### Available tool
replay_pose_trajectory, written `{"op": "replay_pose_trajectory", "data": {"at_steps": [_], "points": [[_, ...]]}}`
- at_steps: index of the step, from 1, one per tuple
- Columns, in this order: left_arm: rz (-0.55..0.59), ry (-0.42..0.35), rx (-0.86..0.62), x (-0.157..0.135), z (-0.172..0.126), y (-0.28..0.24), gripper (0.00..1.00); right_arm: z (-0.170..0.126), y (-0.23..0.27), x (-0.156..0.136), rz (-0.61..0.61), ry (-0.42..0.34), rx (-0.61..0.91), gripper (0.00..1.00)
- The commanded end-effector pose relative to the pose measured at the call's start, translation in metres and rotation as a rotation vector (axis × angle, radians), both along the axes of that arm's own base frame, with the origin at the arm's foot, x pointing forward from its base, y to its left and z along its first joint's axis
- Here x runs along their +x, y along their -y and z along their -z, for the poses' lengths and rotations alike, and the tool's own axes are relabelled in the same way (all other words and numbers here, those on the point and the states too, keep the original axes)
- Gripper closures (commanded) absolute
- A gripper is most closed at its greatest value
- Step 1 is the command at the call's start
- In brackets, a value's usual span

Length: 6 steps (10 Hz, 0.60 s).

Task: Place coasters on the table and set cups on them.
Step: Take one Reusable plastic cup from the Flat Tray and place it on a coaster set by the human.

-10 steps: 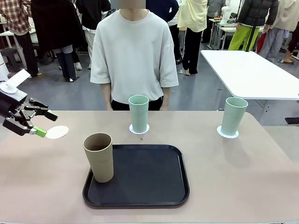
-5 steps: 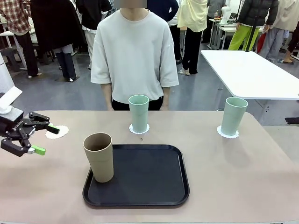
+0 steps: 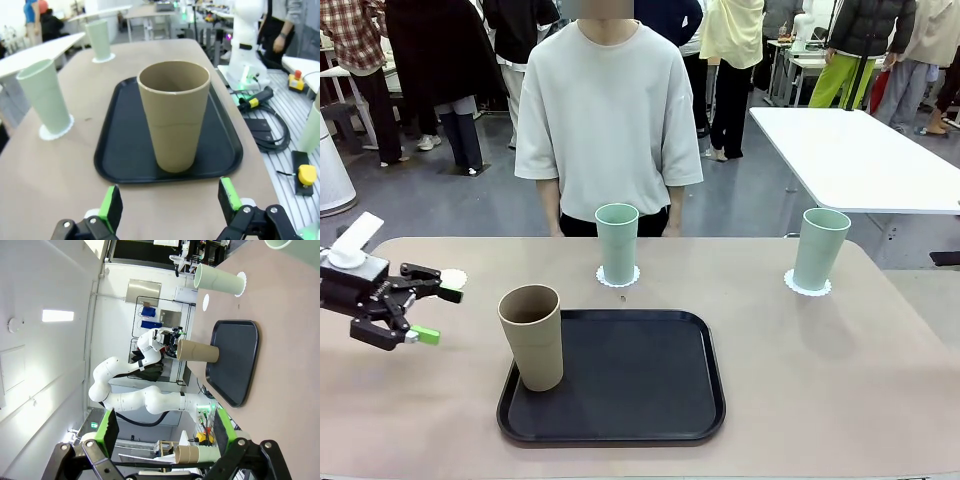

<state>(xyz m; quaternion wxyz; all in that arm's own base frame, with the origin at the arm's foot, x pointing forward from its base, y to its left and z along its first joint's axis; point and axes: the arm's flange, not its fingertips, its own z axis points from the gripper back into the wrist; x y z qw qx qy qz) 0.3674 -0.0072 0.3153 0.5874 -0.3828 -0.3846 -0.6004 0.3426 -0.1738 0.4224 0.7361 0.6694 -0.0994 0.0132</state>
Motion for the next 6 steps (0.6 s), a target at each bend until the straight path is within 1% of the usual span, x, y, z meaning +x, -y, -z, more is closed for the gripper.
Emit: {"op": "replay_pose_trajectory", "data": {"at_steps": [1, 3, 5, 6], "points": [[0.02, 0.032, 0.011, 0.013, 0.015, 0.01, 0.0, 0.0, 0.0, 0.0, -0.002, 0.009, 0.01, 0.0], [0.042, 0.022, 0.003, 0.019, 0.02, 0.02, 0.0, 0.0, 0.0, 0.0, -0.002, 0.009, 0.01, 0.0], [0.042, 0.045, -0.028, 0.019, 0.022, 0.026, 0.0, 0.0, 0.0, 0.0, -0.002, 0.009, 0.01, 0.0], [0.04, 0.071, -0.042, 0.022, 0.023, 0.033, 0.0, 0.0, 0.0, 0.0, -0.002, 0.009, 0.01, 0.0]]}}
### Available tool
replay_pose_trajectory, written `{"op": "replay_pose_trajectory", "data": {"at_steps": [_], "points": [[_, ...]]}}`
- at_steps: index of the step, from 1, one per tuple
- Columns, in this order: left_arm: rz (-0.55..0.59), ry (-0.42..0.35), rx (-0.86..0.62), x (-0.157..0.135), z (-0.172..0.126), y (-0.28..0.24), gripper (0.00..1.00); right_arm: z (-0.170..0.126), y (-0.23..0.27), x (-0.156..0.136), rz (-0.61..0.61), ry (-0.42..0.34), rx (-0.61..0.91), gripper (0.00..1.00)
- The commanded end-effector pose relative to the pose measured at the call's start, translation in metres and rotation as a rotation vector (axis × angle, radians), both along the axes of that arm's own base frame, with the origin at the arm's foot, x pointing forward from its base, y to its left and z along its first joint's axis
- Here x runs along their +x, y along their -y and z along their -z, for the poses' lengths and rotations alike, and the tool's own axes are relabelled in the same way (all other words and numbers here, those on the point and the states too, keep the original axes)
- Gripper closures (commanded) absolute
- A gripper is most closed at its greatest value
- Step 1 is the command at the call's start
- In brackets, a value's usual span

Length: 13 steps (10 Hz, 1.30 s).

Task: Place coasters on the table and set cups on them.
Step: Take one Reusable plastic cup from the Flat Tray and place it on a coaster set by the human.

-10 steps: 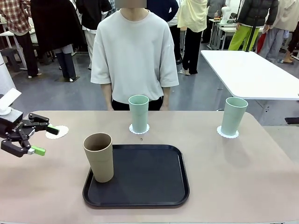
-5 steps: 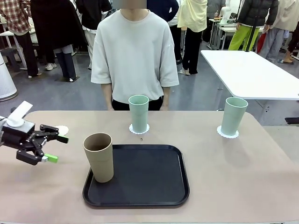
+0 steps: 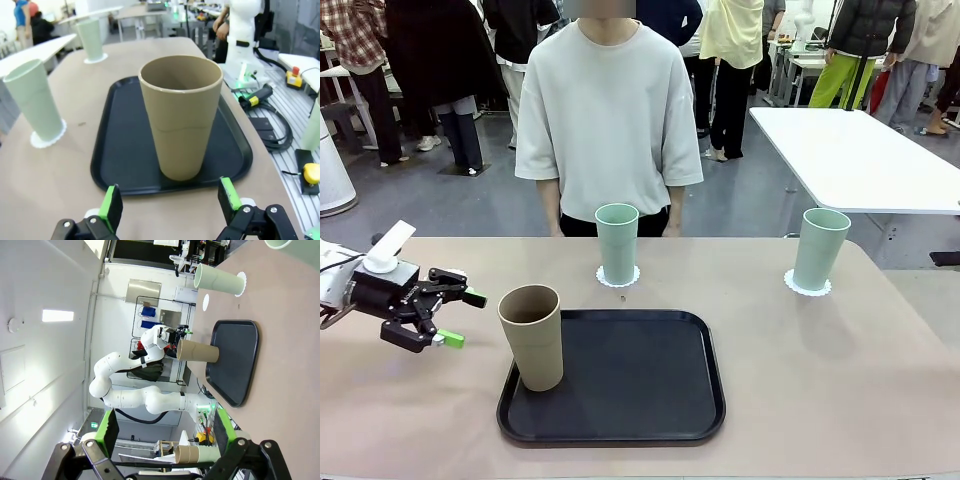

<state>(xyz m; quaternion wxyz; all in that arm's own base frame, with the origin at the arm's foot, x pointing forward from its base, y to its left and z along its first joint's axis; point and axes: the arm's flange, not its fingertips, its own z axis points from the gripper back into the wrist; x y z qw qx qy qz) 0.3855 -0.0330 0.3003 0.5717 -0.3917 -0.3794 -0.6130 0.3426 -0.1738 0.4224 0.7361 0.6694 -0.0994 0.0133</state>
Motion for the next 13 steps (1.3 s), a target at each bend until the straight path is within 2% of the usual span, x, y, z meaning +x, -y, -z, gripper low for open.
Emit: {"op": "replay_pose_trajectory", "data": {"at_steps": [1, 7, 9, 10, 13], "points": [[-0.002, 0.065, -0.033, 0.002, 0.009, 0.015, 0.0, 0.0, 0.0, 0.0, -0.002, 0.009, 0.01, 0.0], [0.063, 0.018, -0.061, 0.006, 0.016, 0.045, 0.0, 0.0, 0.0, 0.0, -0.002, 0.009, 0.01, 0.0], [0.015, -0.035, -0.047, 0.006, 0.01, 0.039, 0.0, 0.0, 0.0, 0.0, -0.002, 0.009, 0.01, 0.0], [0.06, -0.016, -0.037, 0.003, 0.013, 0.042, 0.0, 0.0, 0.0, 0.0, -0.002, 0.009, 0.01, 0.0], [0.06, -0.016, -0.037, 0.003, 0.013, 0.042, 0.0, 0.0, 0.0, 0.0, -0.002, 0.009, 0.01, 0.0]]}}
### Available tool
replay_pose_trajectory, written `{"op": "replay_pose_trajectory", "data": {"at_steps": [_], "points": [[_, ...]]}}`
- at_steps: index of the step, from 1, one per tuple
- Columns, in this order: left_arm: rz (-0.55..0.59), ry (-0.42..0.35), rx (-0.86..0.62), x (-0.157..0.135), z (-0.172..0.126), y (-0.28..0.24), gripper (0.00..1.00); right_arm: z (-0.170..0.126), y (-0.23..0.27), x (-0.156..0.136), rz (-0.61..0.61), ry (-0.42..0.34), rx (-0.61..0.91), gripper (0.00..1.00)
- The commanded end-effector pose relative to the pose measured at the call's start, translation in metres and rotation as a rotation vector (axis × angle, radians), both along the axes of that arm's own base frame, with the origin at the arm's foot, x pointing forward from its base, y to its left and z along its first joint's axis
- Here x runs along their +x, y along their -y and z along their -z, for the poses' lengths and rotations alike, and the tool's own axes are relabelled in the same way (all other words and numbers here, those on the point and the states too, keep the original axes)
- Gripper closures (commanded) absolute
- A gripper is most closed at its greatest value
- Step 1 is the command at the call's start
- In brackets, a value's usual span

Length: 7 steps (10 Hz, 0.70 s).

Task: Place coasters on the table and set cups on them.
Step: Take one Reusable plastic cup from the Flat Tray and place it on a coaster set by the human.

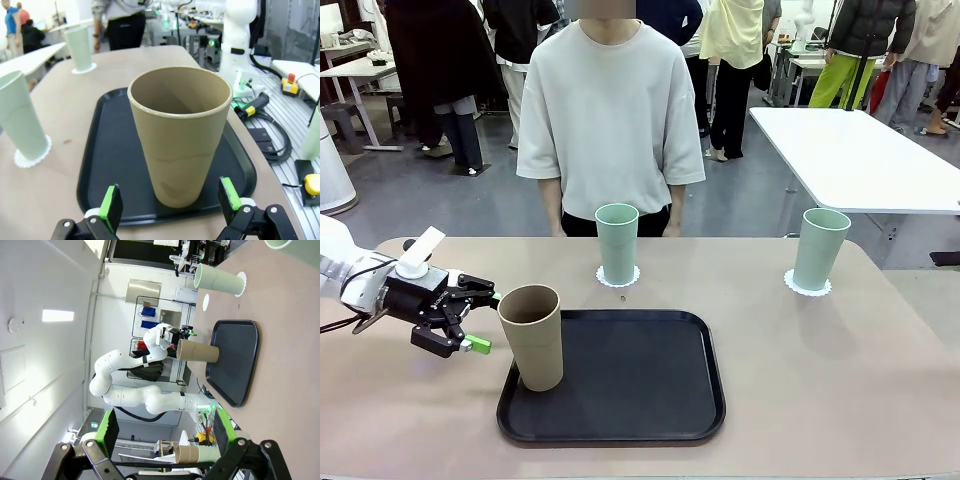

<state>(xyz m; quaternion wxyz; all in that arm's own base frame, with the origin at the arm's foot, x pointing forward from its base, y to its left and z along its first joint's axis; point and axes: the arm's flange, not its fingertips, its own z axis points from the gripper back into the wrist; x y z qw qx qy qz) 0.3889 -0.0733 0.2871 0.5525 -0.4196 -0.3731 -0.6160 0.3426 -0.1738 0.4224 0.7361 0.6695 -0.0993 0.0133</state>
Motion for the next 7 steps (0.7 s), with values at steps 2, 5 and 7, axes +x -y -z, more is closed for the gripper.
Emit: {"op": "replay_pose_trajectory", "data": {"at_steps": [2, 5, 7], "points": [[0.036, 0.044, -0.069, -0.001, 0.002, -0.001, 0.0, 0.0, 0.0, 0.0, -0.002, 0.009, 0.01, 0.0], [0.009, 0.104, -0.199, 0.003, 0.006, 0.0, 0.0, 0.0, 0.0, 0.0, -0.002, 0.009, 0.01, 0.0], [0.013, 0.116, -0.207, 0.003, 0.011, 0.004, 0.0, 0.0, 0.0, 0.0, -0.002, 0.009, 0.01, 0.0]]}}
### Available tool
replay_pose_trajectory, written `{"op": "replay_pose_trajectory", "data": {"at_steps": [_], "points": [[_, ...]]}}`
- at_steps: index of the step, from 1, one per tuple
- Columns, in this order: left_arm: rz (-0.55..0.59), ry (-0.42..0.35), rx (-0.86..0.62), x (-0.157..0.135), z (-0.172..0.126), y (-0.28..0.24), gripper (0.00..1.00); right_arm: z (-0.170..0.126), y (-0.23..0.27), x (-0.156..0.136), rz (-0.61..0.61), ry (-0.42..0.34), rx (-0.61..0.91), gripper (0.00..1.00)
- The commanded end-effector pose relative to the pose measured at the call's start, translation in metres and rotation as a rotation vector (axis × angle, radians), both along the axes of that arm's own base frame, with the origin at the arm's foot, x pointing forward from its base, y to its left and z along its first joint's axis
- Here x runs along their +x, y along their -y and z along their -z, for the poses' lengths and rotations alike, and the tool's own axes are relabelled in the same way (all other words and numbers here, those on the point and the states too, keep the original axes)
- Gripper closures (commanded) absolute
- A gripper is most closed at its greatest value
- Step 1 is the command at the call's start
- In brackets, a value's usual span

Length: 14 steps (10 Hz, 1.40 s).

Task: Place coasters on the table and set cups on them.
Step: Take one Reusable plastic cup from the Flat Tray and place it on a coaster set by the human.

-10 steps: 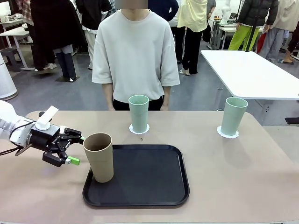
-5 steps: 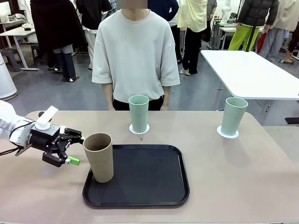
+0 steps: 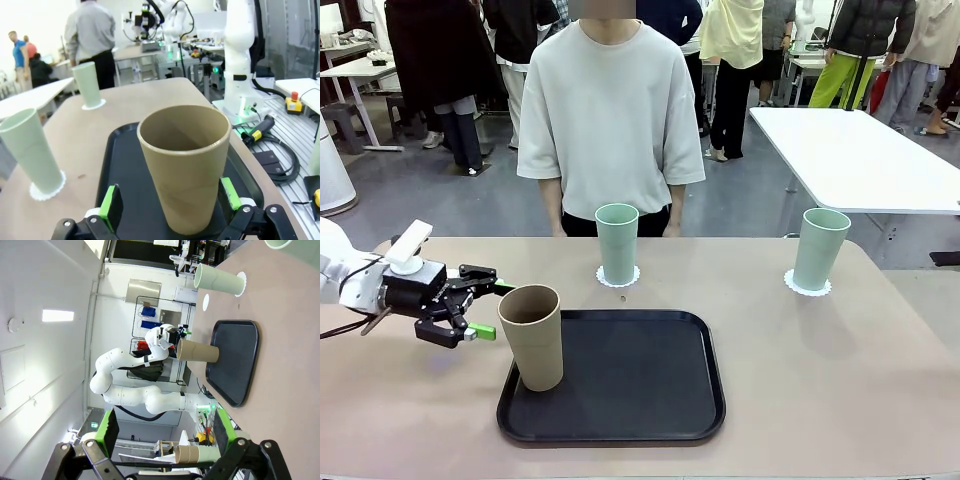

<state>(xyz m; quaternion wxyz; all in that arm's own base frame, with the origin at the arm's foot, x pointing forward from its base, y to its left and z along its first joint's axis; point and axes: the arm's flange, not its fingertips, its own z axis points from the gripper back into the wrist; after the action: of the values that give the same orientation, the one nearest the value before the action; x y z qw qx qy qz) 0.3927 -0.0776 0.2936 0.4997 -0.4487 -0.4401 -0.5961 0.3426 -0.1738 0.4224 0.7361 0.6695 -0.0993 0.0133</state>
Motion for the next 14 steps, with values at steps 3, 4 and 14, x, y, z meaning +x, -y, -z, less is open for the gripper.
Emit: {"op": "replay_pose_trajectory", "data": {"at_steps": [3, 4, 14], "points": [[0.023, 0.029, -0.019, -0.002, 0.025, 0.009, 0.0, 0.0, 0.0, 0.0, -0.002, 0.009, 0.01, 0.0], [0.041, 0.027, -0.013, 0.0, 0.028, 0.014, 0.0, 0.0, 0.0, 0.0, -0.002, 0.009, 0.01, 0.0], [0.093, -0.01, 0.085, -0.006, 0.045, 0.025, 0.0, 0.0, 0.0, 0.0, -0.002, 0.009, 0.01, 0.0]]}}
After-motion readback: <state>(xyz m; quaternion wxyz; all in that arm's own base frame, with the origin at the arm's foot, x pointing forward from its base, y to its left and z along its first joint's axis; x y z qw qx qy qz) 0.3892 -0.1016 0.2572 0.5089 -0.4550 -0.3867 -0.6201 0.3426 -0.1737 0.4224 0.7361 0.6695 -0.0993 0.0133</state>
